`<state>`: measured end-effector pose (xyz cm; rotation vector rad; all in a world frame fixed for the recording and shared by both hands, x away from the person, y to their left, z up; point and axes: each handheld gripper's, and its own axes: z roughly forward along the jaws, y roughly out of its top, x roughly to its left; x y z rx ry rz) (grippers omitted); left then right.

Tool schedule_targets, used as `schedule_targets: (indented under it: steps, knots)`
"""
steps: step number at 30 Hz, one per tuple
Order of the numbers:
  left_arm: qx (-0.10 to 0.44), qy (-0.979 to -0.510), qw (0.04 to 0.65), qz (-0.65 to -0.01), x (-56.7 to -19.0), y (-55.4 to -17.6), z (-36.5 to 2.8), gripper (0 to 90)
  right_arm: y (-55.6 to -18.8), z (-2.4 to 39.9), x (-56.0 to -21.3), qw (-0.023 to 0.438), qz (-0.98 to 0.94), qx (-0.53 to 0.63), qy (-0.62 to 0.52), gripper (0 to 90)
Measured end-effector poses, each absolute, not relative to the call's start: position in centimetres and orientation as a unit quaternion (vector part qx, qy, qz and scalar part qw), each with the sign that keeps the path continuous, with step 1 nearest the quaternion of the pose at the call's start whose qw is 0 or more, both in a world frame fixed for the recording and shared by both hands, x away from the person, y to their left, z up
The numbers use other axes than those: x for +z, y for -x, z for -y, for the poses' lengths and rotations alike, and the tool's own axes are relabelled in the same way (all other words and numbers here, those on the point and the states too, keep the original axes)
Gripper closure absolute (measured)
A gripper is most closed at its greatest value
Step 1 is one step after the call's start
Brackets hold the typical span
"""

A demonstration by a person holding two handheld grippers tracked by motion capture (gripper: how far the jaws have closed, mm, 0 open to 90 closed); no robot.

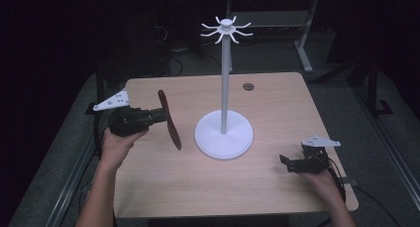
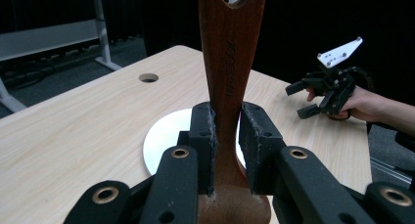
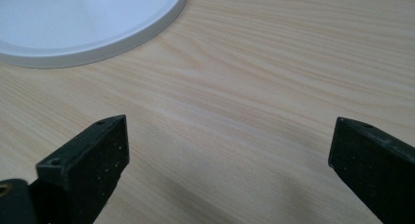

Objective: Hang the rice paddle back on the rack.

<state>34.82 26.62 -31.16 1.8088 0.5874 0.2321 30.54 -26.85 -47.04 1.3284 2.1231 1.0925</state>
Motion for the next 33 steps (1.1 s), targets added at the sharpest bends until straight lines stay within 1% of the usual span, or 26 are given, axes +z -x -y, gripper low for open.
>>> schedule_targets:
  steps: [25,33]
  knots:
    - [0.107,-0.773,0.589,-0.209,-25.6,-36.6,-24.6,76.1,-30.6,26.9,-47.1,0.2,-0.762,0.391,-0.476,1.2]
    - [0.103,-0.765,0.606,-0.191,-23.5,-37.3,-23.7,76.1,-30.6,26.9,-47.1,0.201,-0.761,0.391,-0.477,1.2]
